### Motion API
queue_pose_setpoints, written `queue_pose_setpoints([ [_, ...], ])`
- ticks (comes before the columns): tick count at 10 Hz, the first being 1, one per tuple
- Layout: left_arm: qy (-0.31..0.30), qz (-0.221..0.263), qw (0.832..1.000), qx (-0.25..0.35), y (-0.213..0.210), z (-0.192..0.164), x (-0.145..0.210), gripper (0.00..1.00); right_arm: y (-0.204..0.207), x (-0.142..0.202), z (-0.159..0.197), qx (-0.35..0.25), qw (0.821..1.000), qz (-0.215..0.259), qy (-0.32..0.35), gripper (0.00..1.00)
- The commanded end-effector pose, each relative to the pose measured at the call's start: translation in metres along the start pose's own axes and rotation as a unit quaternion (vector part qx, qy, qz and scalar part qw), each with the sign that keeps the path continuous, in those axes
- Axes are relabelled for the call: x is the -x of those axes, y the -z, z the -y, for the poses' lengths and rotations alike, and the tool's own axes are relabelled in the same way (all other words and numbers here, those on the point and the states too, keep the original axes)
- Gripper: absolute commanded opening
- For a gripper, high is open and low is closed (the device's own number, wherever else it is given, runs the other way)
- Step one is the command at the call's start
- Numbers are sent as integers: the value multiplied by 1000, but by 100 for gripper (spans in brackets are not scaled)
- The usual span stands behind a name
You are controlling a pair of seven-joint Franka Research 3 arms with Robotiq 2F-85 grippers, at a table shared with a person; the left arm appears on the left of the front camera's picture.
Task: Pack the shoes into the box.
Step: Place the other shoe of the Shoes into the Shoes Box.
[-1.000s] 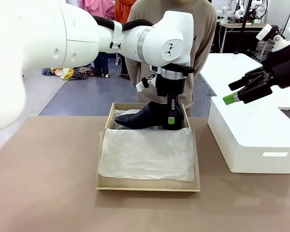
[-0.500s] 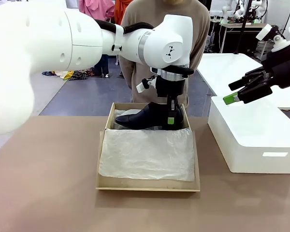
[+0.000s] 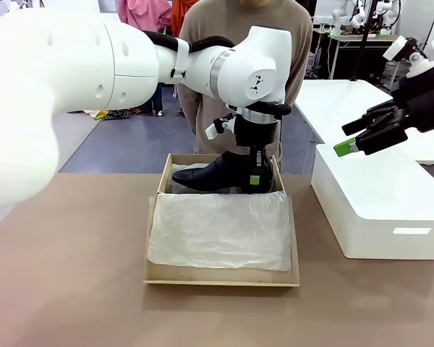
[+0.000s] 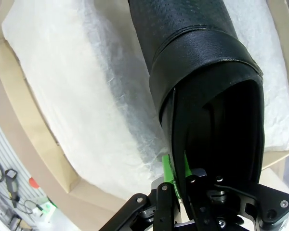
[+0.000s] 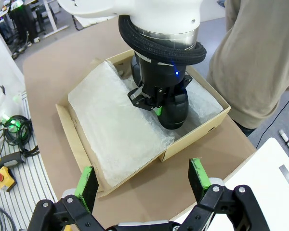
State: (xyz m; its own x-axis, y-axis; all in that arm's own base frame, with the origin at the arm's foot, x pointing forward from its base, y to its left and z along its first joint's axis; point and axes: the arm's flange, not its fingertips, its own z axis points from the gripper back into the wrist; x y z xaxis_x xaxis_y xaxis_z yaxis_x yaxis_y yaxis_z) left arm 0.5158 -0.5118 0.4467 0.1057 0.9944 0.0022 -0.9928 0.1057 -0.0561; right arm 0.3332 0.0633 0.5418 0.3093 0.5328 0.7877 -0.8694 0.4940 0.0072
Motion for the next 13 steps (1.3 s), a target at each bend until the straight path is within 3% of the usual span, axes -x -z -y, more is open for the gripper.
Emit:
queue_pose_setpoints([
  [1,-43,15,999,10,-4,0,8,0,1,-1,4,-7,1000,13,-11,100],
  [9,-77,7,996,-35,13,3,10,0,1,-1,4,-7,1000,13,-11,100],
  [13,-74,13,997,-24,20,5,7,0,1,-1,4,-7,1000,13,-11,100],
])
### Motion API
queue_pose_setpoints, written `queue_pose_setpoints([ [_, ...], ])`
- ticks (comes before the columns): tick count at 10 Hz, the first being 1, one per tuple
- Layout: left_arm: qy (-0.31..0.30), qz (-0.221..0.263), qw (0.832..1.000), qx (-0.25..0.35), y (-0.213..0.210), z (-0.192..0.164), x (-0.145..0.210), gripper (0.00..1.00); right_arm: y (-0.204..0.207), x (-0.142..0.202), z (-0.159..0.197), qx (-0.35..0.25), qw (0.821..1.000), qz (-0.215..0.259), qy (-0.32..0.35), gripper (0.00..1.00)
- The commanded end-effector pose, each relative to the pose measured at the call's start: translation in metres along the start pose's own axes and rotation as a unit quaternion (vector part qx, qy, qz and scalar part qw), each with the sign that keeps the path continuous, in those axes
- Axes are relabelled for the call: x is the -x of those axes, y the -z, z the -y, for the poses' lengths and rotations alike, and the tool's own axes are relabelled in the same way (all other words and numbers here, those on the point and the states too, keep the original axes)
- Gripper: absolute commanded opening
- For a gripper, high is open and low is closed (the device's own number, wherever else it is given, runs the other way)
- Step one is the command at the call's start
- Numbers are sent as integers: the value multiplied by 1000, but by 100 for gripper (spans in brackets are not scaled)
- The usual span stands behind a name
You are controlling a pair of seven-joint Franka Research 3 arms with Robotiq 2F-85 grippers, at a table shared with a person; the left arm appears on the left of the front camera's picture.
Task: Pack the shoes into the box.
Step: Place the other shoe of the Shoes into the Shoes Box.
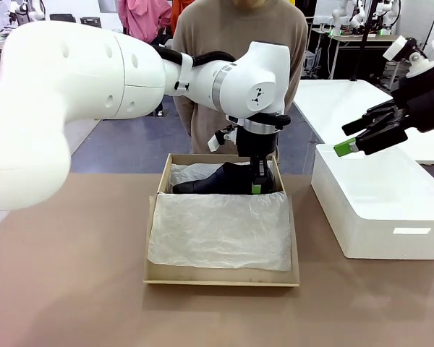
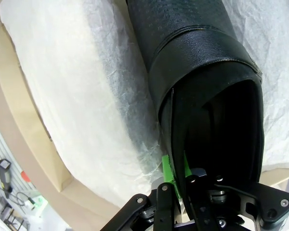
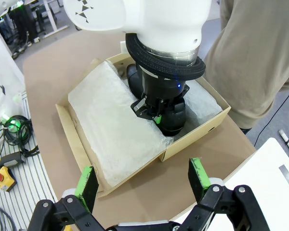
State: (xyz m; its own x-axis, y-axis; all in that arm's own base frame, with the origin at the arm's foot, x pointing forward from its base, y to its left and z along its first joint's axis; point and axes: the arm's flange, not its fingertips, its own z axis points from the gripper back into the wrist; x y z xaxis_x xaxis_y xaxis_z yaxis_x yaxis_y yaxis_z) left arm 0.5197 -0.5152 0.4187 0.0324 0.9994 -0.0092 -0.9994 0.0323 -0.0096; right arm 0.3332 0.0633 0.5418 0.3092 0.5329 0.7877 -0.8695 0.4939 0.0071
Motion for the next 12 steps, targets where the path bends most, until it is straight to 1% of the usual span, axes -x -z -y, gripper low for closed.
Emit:
queue_pose_setpoints([
  [1,-38,18,999,-1,-7,2,4,6,1,-1,4,-7,1000,13,-11,100],
  [3,-38,12,999,-1,-10,2,3,44,1,-1,4,-7,1000,13,-11,100],
  [5,-38,10,999,14,-31,-1,-1,83,1,-1,4,-7,1000,13,-11,100],
  [6,-40,11,999,26,-43,-3,-4,100,1,-1,4,-7,1000,13,-11,100],
  [8,-45,13,999,27,-71,-8,-18,100,1,-1,4,-7,1000,13,-11,100],
  [12,-7,35,999,7,-116,-25,-52,100,1,-1,4,-7,1000,13,-11,100],
])
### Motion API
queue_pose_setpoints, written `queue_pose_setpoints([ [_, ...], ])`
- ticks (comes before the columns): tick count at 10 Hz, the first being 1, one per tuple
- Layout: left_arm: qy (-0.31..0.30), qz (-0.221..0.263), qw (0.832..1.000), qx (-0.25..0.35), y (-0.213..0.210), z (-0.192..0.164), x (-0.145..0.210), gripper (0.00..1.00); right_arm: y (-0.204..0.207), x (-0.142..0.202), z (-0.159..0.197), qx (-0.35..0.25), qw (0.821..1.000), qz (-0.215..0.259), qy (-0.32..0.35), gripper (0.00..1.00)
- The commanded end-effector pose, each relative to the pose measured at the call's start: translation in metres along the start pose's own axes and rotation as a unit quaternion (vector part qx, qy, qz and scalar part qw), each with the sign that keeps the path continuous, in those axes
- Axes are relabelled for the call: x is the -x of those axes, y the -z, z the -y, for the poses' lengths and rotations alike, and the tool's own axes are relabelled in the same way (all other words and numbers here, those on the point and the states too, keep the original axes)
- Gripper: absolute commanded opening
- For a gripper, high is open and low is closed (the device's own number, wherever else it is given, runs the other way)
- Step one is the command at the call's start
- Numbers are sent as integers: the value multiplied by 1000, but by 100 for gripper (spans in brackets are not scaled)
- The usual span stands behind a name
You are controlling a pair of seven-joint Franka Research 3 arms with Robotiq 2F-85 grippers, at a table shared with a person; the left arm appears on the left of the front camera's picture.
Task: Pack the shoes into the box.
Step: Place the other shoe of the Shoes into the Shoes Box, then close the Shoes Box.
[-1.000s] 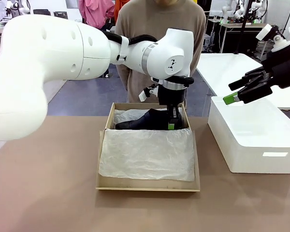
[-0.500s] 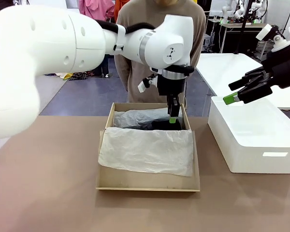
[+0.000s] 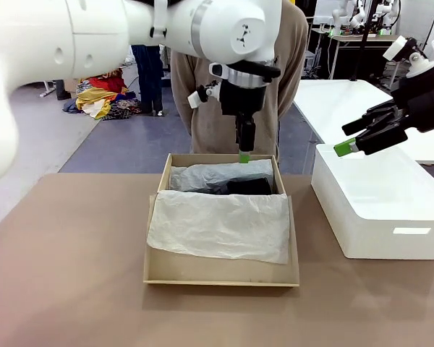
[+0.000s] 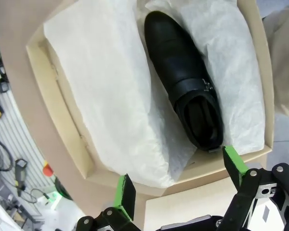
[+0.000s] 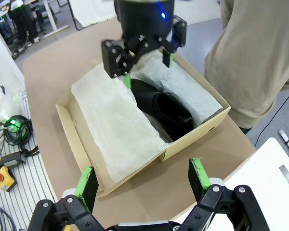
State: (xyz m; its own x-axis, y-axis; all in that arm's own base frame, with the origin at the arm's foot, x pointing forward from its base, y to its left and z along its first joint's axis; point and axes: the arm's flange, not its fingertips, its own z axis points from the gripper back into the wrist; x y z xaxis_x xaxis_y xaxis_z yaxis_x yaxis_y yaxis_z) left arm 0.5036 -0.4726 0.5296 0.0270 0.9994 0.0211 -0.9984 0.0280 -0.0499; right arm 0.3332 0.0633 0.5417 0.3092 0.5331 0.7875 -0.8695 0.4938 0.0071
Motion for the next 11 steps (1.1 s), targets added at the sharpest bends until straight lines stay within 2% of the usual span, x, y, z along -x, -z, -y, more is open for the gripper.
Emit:
queue_pose_setpoints([
  [1,-6,-7,1000,4,11,3,8,100,1,-1,4,-7,1000,13,-11,100],
  [11,-6,-7,1000,4,11,3,8,100,1,-1,4,-7,1000,13,-11,100],
])
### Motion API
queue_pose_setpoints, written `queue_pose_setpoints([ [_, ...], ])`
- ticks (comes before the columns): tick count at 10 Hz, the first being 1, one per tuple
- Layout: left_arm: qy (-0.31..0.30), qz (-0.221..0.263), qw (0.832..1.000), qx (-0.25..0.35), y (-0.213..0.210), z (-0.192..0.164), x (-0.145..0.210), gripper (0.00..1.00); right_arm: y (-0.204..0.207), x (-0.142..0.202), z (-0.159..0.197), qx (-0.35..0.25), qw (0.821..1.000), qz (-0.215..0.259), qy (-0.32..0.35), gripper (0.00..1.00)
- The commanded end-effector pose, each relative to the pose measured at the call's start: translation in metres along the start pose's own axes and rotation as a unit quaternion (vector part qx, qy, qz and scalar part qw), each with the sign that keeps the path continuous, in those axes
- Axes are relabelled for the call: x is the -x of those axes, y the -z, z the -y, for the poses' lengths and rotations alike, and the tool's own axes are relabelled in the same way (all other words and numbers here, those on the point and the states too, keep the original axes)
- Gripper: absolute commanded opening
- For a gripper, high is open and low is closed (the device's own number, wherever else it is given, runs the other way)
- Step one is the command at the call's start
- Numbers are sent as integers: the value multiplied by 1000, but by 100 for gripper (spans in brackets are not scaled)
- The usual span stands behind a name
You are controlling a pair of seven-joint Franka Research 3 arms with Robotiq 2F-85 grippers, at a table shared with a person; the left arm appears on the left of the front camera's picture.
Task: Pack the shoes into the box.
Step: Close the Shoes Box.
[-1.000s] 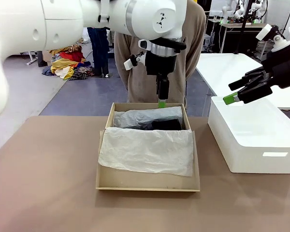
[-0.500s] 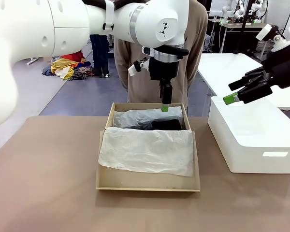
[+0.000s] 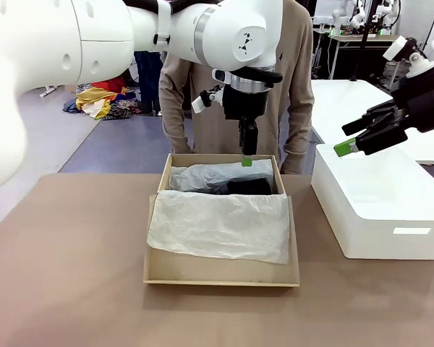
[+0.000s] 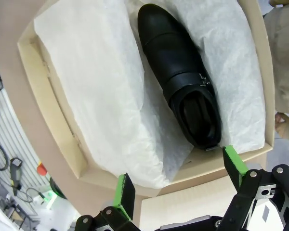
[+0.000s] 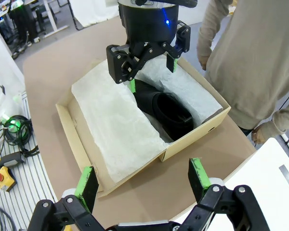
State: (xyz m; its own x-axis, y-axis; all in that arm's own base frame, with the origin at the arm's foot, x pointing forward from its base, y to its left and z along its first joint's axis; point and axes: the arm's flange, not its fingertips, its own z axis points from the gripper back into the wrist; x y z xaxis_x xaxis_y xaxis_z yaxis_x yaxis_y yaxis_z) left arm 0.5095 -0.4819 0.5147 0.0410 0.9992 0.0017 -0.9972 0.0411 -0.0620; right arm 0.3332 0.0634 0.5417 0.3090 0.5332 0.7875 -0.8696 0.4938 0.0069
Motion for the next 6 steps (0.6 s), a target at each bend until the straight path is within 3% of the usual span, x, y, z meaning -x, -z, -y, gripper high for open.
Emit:
queue_pose_setpoints([
  [1,0,0,1000,0,0,0,0,100,1,-1,4,-7,1000,13,-11,100],
  [2,89,24,996,11,-10,-8,-8,100,1,-1,4,-7,1000,13,-11,100],
  [4,162,62,985,-10,-26,-17,-45,100,1,-1,4,-7,1000,13,-11,100],
  [6,261,60,963,-18,-42,-23,-86,100,1,-1,4,-7,1000,13,-11,100],
])
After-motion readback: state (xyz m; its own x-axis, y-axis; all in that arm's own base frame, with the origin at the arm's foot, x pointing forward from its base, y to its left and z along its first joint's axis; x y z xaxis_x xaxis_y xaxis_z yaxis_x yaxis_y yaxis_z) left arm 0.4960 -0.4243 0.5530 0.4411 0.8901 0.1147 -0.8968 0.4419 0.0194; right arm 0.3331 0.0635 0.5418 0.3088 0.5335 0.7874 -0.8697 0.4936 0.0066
